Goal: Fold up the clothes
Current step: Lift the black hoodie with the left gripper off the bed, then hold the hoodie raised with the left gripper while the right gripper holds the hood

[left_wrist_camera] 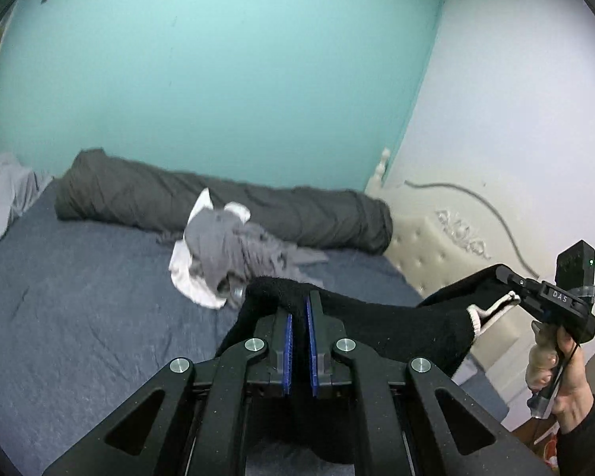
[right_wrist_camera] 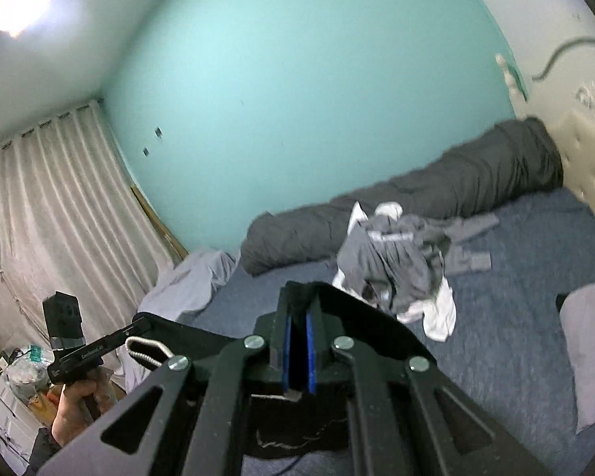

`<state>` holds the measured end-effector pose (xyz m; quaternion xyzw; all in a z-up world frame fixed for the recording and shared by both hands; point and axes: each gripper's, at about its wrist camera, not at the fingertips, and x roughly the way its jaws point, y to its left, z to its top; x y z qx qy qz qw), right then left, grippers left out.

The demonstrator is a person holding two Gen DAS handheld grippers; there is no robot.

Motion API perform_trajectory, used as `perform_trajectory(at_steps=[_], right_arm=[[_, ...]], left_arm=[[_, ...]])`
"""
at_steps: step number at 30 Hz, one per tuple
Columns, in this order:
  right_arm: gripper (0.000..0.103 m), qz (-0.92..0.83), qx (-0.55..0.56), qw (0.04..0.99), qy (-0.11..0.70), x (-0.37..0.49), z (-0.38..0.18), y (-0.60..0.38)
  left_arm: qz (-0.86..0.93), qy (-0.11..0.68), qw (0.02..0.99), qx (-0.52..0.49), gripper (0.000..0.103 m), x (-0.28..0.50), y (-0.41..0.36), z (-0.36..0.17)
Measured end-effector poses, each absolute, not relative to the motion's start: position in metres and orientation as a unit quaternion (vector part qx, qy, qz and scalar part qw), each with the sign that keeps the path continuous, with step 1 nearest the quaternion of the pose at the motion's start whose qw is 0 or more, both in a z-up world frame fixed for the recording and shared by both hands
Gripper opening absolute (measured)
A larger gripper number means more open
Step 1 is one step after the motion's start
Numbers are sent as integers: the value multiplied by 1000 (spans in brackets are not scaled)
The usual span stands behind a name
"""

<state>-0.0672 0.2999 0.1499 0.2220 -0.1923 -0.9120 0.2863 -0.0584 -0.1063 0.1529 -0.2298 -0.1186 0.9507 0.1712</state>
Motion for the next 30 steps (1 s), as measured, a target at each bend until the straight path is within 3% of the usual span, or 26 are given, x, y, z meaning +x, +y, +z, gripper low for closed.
perform_trajectory(at_steps=[7,13,23,30], right_arm=[[5,-922,170,287,-197,-23,209,306],[5,-934,158,275,-167,9,228,297],[5,-940,183,250,-140,13,159,277],[5,-940,185,249,-139,13,137,277]], left_arm=[[959,-113,180,-190,6,-21,-106,205],[959,-113,179,-191,6,5,-113,204],[948,-123,157,-249,6,-1,-122,106],[946,-125,155,-254,6,-4,-117,92]])
